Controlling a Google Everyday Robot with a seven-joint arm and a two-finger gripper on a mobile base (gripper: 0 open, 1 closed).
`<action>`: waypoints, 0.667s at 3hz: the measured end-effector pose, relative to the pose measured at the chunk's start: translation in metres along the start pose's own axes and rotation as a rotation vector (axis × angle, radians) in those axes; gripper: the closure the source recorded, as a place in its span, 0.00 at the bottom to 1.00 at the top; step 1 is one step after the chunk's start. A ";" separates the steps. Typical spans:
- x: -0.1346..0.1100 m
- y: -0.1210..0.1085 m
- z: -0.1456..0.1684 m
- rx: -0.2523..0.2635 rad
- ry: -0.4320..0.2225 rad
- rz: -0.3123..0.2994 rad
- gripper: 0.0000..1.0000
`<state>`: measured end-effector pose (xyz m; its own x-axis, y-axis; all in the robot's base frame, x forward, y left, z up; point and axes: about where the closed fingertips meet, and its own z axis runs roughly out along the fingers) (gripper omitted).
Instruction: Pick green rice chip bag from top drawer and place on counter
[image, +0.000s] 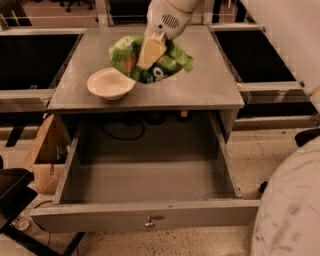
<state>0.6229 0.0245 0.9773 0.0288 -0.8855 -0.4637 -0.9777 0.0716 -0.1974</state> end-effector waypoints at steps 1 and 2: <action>-0.011 -0.037 -0.018 0.120 -0.090 0.007 1.00; -0.018 -0.076 -0.007 0.280 -0.164 0.047 1.00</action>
Offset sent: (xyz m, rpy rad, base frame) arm 0.1244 0.0149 0.0585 0.3454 -0.4763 -0.2845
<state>0.6954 0.0319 1.0063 0.0399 -0.7943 -0.6062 -0.8842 0.2546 -0.3917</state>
